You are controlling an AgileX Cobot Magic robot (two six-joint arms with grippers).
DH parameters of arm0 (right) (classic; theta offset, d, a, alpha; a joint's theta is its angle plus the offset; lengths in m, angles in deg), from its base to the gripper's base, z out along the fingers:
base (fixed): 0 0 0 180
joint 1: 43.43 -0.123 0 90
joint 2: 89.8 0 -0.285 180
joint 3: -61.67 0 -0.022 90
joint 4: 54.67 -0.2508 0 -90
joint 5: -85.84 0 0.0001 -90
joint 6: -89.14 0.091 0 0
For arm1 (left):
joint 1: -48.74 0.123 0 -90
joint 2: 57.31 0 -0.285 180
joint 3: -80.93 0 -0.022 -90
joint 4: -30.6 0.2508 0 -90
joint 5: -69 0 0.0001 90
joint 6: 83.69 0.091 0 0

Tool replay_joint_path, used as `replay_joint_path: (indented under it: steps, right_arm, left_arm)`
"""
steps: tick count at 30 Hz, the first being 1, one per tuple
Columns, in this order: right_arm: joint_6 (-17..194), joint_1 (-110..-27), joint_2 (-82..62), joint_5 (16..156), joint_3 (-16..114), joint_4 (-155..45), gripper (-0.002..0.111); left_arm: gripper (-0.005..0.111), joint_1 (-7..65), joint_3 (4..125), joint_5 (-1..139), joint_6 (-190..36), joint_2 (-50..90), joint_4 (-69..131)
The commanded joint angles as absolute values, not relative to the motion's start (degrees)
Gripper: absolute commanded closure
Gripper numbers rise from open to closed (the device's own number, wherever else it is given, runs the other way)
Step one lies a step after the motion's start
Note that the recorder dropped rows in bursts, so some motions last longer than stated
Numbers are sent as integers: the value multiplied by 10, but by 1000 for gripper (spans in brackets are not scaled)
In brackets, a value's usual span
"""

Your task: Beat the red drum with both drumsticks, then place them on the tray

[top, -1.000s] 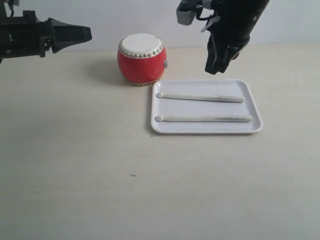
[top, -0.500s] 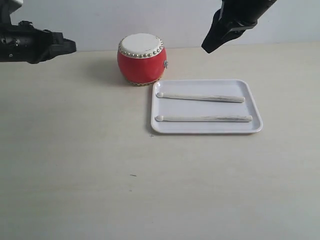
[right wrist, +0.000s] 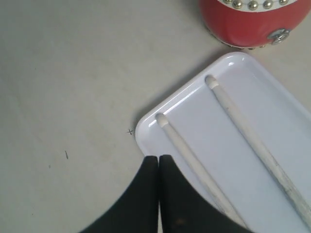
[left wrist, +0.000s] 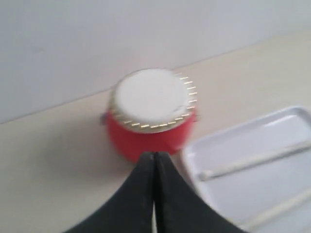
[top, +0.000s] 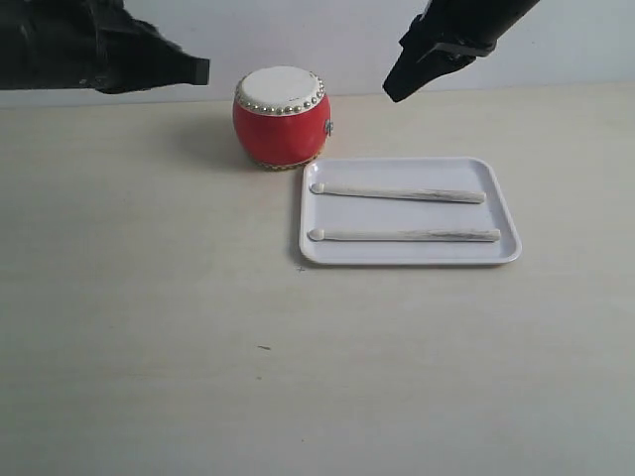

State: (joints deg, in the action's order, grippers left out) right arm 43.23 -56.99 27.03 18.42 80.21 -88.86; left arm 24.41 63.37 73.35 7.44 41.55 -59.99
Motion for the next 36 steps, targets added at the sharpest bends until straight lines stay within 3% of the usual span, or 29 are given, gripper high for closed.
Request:
replay_joint_path:
  steps: [1,23,31,36]
  right_arm:
    - [432,-568,269,187,803,-898,108]
    - [432,-568,269,187,803,-902,108]
    - [432,-568,269,187,803,-903,108]
    - [432,-568,269,187,803,-907,108]
  left_arm:
    - [107,250,611,896,126,357,-616]
    - [107,255,549,899,95,281,-586]
    - [107,270,373,850,-5,-82,-677]
    - [107,364,262,839,-5,-301,-677]
